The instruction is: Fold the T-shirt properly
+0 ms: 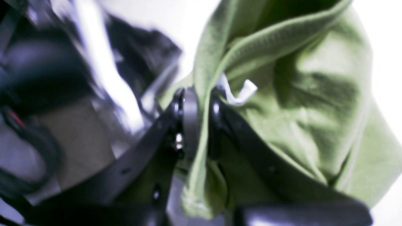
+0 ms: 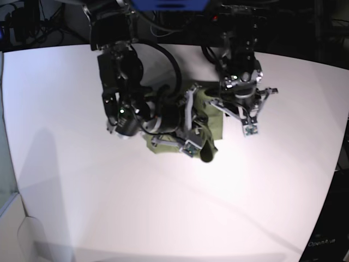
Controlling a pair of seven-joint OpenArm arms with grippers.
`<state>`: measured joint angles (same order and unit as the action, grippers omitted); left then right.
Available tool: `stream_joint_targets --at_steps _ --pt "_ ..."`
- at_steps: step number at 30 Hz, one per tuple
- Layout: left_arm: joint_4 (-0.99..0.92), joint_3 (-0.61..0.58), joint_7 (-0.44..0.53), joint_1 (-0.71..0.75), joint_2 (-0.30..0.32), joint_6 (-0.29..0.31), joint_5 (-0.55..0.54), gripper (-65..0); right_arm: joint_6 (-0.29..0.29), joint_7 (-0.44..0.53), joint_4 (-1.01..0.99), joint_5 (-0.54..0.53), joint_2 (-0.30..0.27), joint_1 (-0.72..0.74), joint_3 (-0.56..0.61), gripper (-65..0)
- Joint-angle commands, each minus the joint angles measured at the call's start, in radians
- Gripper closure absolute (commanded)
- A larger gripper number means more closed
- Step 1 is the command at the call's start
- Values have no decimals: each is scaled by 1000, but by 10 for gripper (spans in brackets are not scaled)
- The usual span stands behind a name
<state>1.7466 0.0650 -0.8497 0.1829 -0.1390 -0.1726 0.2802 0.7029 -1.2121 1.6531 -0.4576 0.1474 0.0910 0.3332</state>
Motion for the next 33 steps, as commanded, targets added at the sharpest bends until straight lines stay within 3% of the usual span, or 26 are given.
stream_joint_targets --at_steps 1,9,13,33 --pt "29 8 19 -10 -6 -2 7 -142 -5 25 15 -22 4 16 1 -4" --pt "117 117 19 17 0 0 12 -142 -5 108 -112 -22 -6 11 4 -6" --pt "121 129 19 40 32 0 3 -142 -5 139 -149 -22 -6 11 5 -7" --pt "120 158 20 66 25 0 3 -142 -5 142 -153 -20 -4 54 5 -9"
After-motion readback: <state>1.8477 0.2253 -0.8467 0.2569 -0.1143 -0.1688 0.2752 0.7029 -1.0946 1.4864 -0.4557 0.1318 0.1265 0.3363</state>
